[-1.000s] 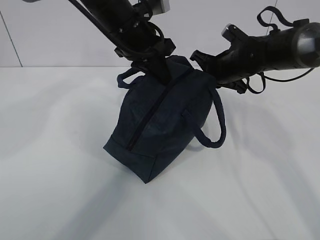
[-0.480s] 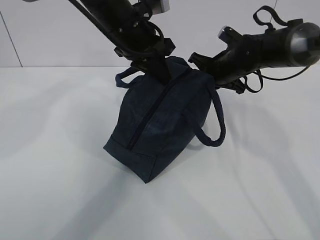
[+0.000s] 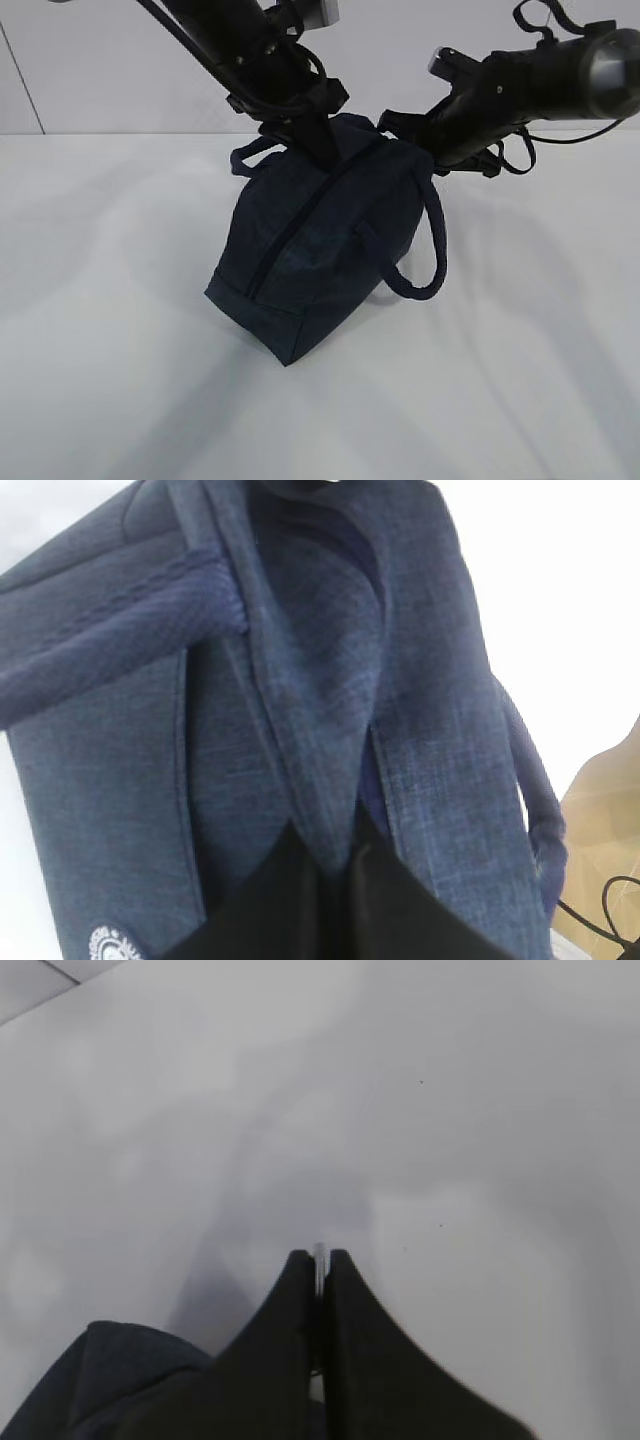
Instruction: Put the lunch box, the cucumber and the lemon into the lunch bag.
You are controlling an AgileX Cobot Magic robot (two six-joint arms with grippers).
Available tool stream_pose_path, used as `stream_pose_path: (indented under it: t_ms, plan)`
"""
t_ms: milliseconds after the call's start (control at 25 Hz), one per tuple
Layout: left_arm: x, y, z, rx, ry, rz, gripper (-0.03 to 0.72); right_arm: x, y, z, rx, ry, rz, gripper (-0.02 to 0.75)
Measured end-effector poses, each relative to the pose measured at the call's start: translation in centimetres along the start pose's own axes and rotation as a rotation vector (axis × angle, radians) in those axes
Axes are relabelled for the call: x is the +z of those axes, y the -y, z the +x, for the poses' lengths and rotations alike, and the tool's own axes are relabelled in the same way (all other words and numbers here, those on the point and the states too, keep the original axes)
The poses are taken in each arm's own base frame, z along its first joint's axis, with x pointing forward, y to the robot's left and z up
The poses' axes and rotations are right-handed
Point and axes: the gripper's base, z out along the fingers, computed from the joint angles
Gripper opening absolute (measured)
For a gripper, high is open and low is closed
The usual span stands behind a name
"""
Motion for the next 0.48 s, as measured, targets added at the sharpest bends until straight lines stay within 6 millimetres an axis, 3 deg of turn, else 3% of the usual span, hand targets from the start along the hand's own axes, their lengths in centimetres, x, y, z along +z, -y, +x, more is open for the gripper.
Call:
stream_pose_path:
  t_ms: [360,480]
  plan:
    - [-0.1,0.0,0.1,0.002,-0.006,-0.003,-0.010,-2.8,-0.9,-1.5,-0.135,0.003,0.008,0.008]
    - [-0.1,0.0,0.1,0.005,-0.008,-0.009,-0.010,-3.0,-0.9,-1.7,-0.144,0.011,0.008,0.099]
